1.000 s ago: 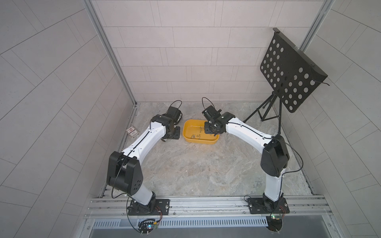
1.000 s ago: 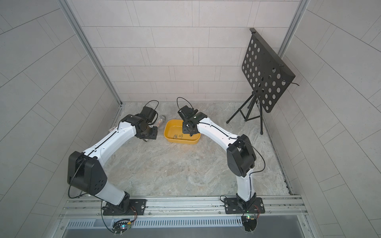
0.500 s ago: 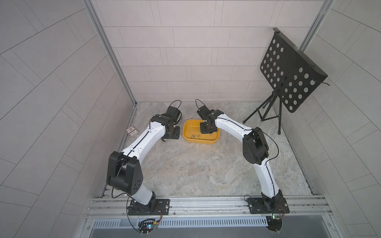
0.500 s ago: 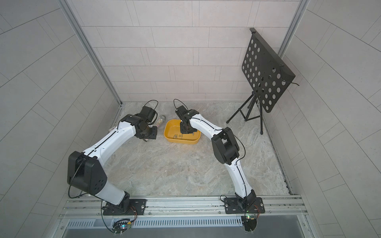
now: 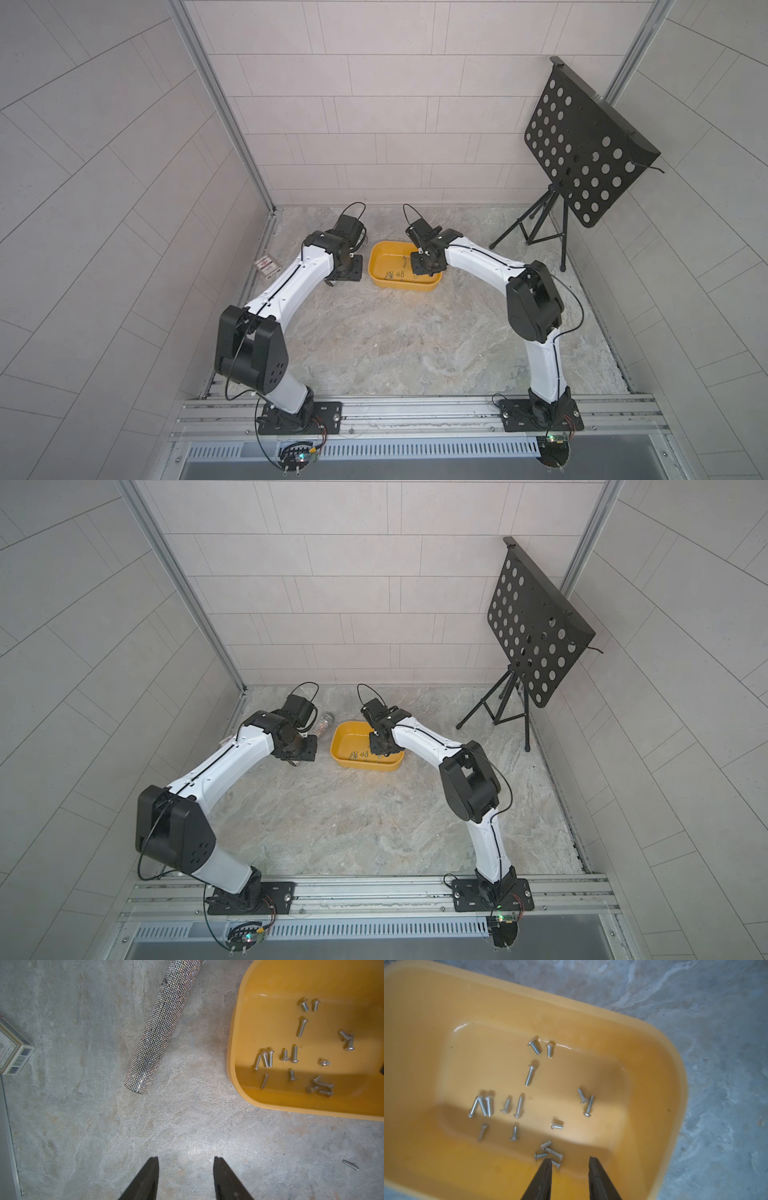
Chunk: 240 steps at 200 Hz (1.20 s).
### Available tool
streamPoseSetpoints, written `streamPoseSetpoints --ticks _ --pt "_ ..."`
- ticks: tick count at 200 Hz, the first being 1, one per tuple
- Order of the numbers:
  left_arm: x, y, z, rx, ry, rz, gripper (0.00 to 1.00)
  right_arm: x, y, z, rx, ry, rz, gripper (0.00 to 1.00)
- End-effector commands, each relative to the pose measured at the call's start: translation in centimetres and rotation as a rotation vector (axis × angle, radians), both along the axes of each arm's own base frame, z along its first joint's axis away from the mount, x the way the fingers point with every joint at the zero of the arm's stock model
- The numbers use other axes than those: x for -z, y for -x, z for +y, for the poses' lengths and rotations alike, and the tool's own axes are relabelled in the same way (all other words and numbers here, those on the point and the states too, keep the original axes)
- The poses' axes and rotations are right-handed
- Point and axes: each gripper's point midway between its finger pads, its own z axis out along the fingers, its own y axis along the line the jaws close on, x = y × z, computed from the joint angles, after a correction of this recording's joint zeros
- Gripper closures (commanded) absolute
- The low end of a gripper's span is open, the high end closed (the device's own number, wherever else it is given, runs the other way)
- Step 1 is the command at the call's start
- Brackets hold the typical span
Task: Put the screws on the desktop into the storage box
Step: Pick up the screw from the center of the board.
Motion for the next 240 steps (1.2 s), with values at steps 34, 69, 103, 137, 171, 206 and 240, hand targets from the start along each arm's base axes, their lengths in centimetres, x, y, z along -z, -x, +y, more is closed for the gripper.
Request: streamPoseSetpoints --ticks 34,69,103,137,171,206,240 --pt "0.4 0.4 0.0 0.015 0.007 0.016 0.51 -3.8 2.0 -7.6 0.226 -0.144 -0.296 0.66" --pt "0.5 0.5 -1.3 0.052 0.032 0.018 0.51 0.1 3.9 -10.9 0.348 -0.193 -0.312 0.66" --pt "-0.3 2.0 -4.6 0.161 0.023 -0.012 0.51 1.7 4.1 -12.1 0.409 -0.221 -0.309 0.65" --pt "-0.3 4.6 -7.8 0.227 0.056 0.006 0.51 3.5 4.7 -14.5 0.526 -0.238 -0.279 0.64" --pt "-0.3 6.7 -10.8 0.272 0.067 0.018 0.51 4.7 5.1 -16.1 0.600 -0.287 -0.247 0.62" --pt "0.6 7.9 -14.0 0.343 0.060 0.041 0.51 4.8 5.3 -17.2 0.643 -0.329 -0.267 0.62" --pt "2.8 8.9 -17.2 0.417 0.037 0.100 0.53 5.4 5.8 -17.9 0.669 -0.348 -0.265 0.61"
